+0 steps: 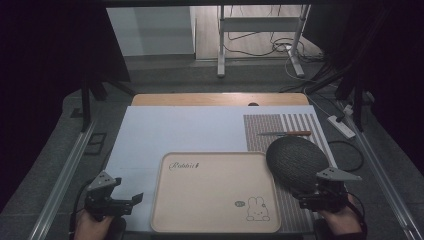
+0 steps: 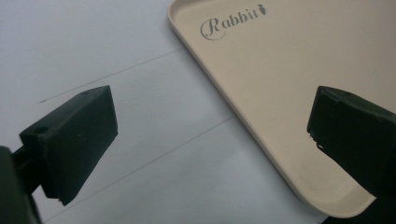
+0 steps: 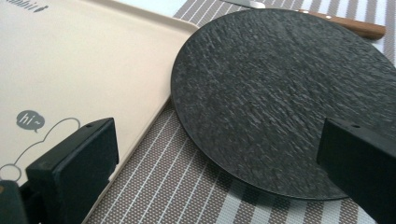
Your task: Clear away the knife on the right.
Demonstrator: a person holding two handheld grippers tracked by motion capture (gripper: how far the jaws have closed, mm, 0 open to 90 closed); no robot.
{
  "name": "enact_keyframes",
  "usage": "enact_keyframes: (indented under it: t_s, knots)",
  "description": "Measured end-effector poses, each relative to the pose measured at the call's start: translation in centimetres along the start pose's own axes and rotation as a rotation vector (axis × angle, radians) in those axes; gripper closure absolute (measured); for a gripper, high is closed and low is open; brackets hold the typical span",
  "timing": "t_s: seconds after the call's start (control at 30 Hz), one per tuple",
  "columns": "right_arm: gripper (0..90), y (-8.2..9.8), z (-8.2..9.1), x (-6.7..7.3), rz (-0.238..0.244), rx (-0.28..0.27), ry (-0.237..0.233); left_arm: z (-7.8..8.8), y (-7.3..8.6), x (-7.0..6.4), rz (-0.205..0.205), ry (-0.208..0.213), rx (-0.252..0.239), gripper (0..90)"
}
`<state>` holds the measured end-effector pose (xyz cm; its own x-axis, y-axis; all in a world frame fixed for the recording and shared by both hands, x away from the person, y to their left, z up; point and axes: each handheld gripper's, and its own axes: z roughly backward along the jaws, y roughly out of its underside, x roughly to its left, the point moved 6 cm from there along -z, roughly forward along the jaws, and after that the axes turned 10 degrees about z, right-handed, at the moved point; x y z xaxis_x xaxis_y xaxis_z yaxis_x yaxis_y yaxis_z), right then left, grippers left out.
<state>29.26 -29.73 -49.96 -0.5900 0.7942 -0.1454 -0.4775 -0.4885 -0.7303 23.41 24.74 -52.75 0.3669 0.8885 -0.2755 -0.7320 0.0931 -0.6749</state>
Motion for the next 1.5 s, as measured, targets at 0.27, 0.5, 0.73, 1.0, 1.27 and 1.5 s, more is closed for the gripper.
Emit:
enact_keyframes:
  t_s: [0.27,0.5,0.73,1.0,1.27,1.5]
  knots:
    - [0.0,-0.1,-0.3,0.3,0.021,0.014,-0.021,0.2,0.0,0.1,0.005,0.017,-0.005,2.4]
    - [0.0,0.0,-0.3,0.3,0.015,0.016,-0.032,0.3,0.0,0.2,0.018,0.035,-0.009,2.4]
    - [0.0,0.0,-0.4,0.3,0.023,0.026,-0.038,0.3,0.0,0.2,0.024,0.041,-0.011,2.4]
    - [0.0,-0.1,-0.4,0.4,0.029,0.027,-0.048,0.2,0.0,0.3,0.033,0.035,-0.008,2.4]
    - [0.0,-1.0,-0.3,0.5,0.052,-0.012,-0.041,0.1,0.0,0.2,0.027,0.024,0.0,2.5]
    - [0.0,-1.1,-0.4,0.2,0.037,-0.011,-0.046,0.2,0.0,0.4,0.049,0.054,-0.001,2.6]
